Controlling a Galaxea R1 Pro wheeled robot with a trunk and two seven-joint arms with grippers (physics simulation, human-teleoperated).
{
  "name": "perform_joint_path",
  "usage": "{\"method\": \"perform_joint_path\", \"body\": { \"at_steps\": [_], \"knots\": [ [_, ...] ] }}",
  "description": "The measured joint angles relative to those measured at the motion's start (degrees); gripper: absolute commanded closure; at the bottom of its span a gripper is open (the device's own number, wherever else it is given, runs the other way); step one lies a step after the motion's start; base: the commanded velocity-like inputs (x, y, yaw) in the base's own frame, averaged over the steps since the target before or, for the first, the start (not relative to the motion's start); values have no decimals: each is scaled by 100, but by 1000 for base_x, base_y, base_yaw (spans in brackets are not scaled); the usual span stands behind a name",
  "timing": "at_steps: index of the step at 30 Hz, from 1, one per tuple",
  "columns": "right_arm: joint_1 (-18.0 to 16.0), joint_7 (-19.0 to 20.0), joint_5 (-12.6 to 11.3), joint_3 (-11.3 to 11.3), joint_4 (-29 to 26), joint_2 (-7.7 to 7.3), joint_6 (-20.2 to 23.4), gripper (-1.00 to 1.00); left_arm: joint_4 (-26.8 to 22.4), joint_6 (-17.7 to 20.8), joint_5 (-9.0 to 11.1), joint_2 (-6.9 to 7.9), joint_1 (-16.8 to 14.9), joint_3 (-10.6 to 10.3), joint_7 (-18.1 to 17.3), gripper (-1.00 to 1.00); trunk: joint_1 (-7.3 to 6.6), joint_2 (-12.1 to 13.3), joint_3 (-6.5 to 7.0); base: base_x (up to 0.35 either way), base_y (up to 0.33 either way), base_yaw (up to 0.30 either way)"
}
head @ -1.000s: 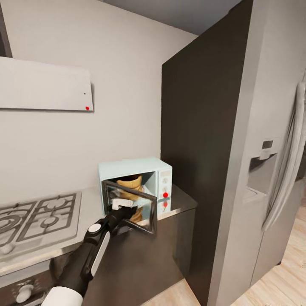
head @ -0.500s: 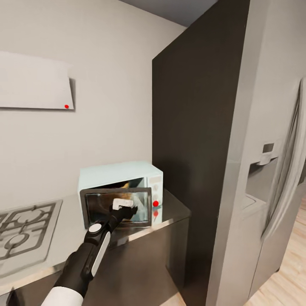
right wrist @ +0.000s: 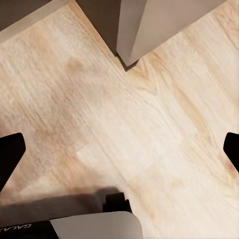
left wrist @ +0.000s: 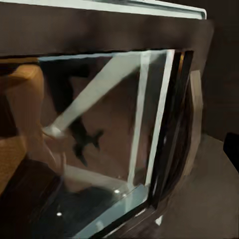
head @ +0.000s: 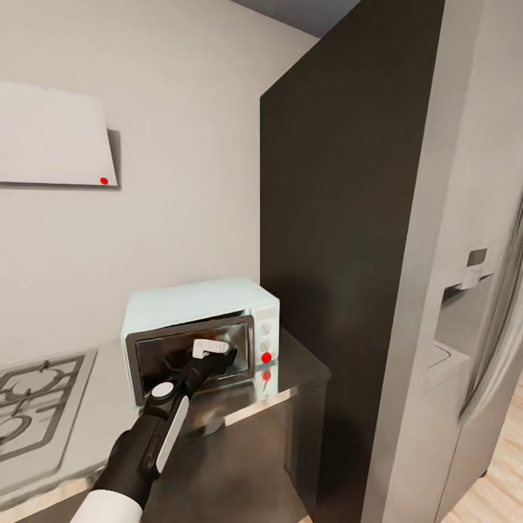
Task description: In the kitchen, take the popcorn bag from the countertop, put it into the microwave, and heat it until the popcorn is cooked so the cooked popcorn ends up inside the bag.
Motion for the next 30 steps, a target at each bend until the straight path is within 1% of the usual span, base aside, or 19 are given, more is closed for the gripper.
{"method": "perform_joint_path", "body": {
  "at_steps": [13, 23, 30],
  "knots": [
    [0, 0, 0, 3, 0, 0, 0, -100, 0, -13, 2, 1, 0, -2, 0, -100, 1, 0, 0, 59, 0, 0],
    [0, 1, 0, 1, 0, 0, 0, -100, 0, -3, 2, 1, 0, -6, 2, -100, 2, 1, 0, 8, 0, 0],
    [0, 1, 0, 1, 0, 0, 0, -100, 0, -22, 2, 1, 0, -1, -1, -100, 2, 1, 0, 59, 0, 0]
  ]
}}
